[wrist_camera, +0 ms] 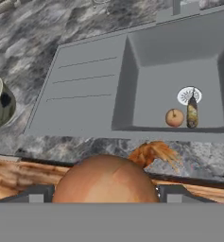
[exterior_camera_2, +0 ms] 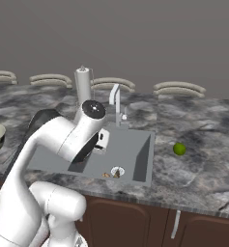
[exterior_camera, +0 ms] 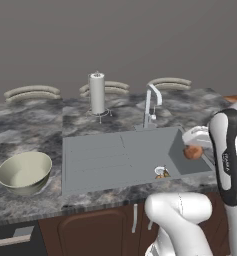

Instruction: There is a mixed pile of frozen fruits and vegetables on the counter. Locate all the frozen vegetables and place the items in a bowl on the counter. Take all the frozen fruits and defrost them in a running sink.

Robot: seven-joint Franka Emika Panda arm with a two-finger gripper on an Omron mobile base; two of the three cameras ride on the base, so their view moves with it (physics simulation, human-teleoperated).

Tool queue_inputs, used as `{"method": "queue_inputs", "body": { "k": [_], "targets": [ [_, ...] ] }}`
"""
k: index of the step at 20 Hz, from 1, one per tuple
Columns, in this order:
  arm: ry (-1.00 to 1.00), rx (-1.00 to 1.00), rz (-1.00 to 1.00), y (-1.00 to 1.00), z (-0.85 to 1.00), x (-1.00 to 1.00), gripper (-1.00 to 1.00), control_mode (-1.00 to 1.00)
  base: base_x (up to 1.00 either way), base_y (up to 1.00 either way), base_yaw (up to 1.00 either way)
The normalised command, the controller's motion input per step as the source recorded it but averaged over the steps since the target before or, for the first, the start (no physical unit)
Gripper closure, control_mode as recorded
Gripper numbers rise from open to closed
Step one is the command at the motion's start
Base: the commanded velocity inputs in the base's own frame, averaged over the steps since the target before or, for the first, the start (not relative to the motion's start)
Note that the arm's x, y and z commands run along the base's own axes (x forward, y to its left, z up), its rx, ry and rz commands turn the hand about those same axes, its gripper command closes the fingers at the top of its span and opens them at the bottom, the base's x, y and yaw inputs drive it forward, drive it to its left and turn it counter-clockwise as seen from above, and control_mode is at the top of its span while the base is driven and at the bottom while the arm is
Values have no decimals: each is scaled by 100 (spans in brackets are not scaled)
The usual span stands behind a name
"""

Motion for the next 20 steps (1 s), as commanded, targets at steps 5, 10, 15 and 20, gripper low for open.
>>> {"method": "queue_inputs", "body": {
  "k": [5, 10, 15, 20],
  "targets": [
    [-24, 0, 0, 56, 8, -4, 100, -100, 0, 0, 0],
    [-10, -2, 2, 51, 20, 0, 100, -100, 0, 0, 0],
    [1, 0, 6, 42, 31, 0, 100, -100, 0, 0, 0],
    [1, 0, 6, 48, 17, 0, 100, -100, 0, 0, 0]
  ]
}}
